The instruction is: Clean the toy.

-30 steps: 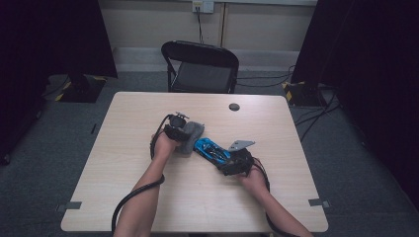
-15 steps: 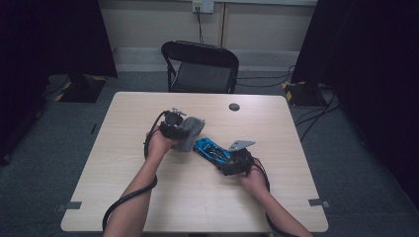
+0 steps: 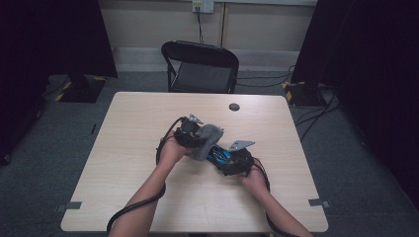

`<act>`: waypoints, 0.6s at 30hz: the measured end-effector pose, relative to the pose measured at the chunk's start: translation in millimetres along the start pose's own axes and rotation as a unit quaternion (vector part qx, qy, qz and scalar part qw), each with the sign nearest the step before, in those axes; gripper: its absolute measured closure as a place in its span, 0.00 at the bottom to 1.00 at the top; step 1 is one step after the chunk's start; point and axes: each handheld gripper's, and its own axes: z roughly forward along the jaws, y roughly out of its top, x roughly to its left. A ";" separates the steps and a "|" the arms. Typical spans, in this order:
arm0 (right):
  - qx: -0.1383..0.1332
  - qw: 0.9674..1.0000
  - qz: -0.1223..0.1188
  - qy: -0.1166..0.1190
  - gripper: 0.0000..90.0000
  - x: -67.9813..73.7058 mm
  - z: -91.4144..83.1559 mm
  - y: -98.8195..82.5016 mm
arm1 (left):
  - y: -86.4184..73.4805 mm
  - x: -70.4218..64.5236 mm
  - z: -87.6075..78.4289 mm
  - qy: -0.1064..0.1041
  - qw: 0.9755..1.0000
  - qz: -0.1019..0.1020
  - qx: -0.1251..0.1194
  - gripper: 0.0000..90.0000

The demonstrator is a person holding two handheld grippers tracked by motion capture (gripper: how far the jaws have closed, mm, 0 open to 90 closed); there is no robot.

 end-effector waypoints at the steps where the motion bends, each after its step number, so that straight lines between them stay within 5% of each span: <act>1: 0.000 1.000 0.000 0.000 0.27 0.0 0.0 0.0 | 0.5 -3.9 1.9 -0.003 1.000 0.006 0.003 0.87; 8: 0.000 1.000 0.000 0.000 0.27 0.1 0.0 0.0 | 5.7 -31.1 17.9 -0.027 0.999 0.037 0.016 0.87; 18: 0.000 1.000 0.000 0.000 0.27 0.0 0.0 0.0 | 6.1 -48.6 30.4 -0.048 0.997 0.054 0.030 0.87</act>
